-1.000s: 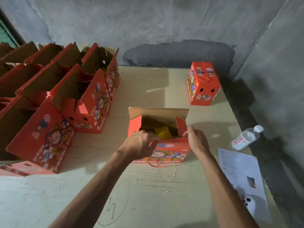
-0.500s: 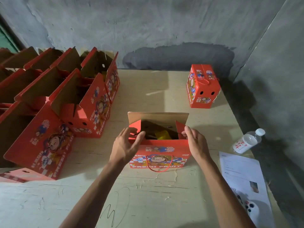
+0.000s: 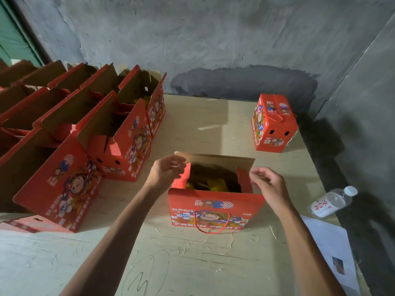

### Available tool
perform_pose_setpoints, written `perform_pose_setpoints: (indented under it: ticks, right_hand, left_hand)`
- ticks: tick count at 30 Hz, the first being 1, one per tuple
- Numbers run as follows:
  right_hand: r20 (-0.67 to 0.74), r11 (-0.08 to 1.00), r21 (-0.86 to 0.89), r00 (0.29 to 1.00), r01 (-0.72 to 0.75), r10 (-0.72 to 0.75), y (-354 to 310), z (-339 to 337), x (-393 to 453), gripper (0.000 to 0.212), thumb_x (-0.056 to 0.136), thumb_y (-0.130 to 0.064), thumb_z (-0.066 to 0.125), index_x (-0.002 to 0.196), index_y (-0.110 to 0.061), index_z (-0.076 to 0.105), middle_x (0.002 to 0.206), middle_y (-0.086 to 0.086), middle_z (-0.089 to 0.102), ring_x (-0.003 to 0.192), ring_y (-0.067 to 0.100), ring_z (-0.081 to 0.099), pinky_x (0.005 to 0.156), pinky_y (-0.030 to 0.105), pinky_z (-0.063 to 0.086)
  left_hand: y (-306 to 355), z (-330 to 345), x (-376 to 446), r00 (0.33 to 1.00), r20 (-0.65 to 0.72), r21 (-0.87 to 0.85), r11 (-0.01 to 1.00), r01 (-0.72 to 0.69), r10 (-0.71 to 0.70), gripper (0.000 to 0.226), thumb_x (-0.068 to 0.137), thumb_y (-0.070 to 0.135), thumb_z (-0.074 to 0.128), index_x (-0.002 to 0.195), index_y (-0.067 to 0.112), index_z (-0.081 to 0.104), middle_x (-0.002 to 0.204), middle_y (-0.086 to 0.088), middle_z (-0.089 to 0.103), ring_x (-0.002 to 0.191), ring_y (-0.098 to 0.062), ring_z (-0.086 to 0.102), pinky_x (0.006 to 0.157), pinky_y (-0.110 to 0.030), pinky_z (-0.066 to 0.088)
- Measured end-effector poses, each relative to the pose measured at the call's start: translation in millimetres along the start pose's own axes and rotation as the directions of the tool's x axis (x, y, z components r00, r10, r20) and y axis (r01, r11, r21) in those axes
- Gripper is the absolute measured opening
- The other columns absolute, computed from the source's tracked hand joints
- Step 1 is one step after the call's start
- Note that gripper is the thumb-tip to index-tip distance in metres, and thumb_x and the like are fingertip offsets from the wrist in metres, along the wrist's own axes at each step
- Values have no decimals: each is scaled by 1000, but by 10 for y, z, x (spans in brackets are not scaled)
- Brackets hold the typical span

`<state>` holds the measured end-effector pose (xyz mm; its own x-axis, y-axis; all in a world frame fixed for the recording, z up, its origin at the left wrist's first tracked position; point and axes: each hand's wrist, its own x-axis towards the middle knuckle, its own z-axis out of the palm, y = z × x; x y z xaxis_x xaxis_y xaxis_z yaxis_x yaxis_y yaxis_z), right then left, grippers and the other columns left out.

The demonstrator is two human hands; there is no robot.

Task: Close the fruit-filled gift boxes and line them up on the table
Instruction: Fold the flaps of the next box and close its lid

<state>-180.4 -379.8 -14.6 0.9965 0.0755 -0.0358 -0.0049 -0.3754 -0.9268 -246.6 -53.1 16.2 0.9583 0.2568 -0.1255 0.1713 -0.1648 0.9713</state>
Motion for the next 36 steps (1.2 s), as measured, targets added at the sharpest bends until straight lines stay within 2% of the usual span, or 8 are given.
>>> perform_pose_setpoints:
  ticks: [3,7,11,16,21,25,29,36]
  right_hand:
    - [48,997,6,996,-74,74,-23,26,148,51,89,-20,80,131,-27,52,112,2,68,78,18,75,78,32,62]
    - [228,995,39,971,-89,78,53,132,267,90,86,-11,81,150,-45,30,107,11,62,76,24,75,78,37,64]
    - [207,998,-19,976,-65,68,201,238,255,72,90,-41,77,143,-52,29,97,9,67,79,20,75,81,37,63]
    - [96,946,270,983,-180,159,226,276,284,58,103,-62,41,118,-9,58,81,13,58,67,23,70,74,45,64]
    - [61,965,249,996,-82,69,361,248,146,40,92,-45,73,100,-7,67,90,9,68,77,26,73,80,41,64]
    - [88,962,258,994,-84,63,372,199,104,44,79,-40,83,113,-13,72,106,7,77,92,24,76,88,39,60]
    - [87,998,19,995,-54,52,351,155,105,42,80,-44,85,116,-26,73,112,-14,72,99,-8,67,77,7,49]
    - [30,963,-241,993,119,-115,477,163,40,44,81,-43,83,117,-21,71,121,0,60,111,14,61,92,20,48]
  left_hand:
    - [51,69,133,958,99,39,963,265,-268,45,85,-12,73,123,-1,52,99,-20,65,87,-37,70,77,-44,61]
    - [-63,148,234,904,133,268,893,361,-406,19,96,0,67,113,-8,65,93,-21,72,64,-21,70,63,-30,62]
    - [-153,159,283,903,71,26,905,424,-424,46,108,31,50,122,-12,60,85,-21,73,60,-23,70,60,-35,62]
    - [-214,72,300,867,156,-178,850,496,-474,96,88,88,24,113,6,69,101,-20,77,88,-30,77,68,-37,63]
    - [-307,137,190,935,123,-8,942,336,-332,52,87,48,74,114,4,68,112,-19,73,89,-21,74,77,-34,64]
    - [-351,104,89,962,103,-3,967,256,-254,60,74,48,84,107,7,56,111,-8,68,98,-25,72,73,-27,62]
    - [-448,8,63,968,170,-4,982,190,-187,68,73,45,88,124,14,56,121,-8,66,107,-26,69,84,-35,62]
    - [-526,78,143,987,60,210,969,131,-146,73,78,26,89,142,20,54,123,-4,61,104,-21,63,79,-30,56]
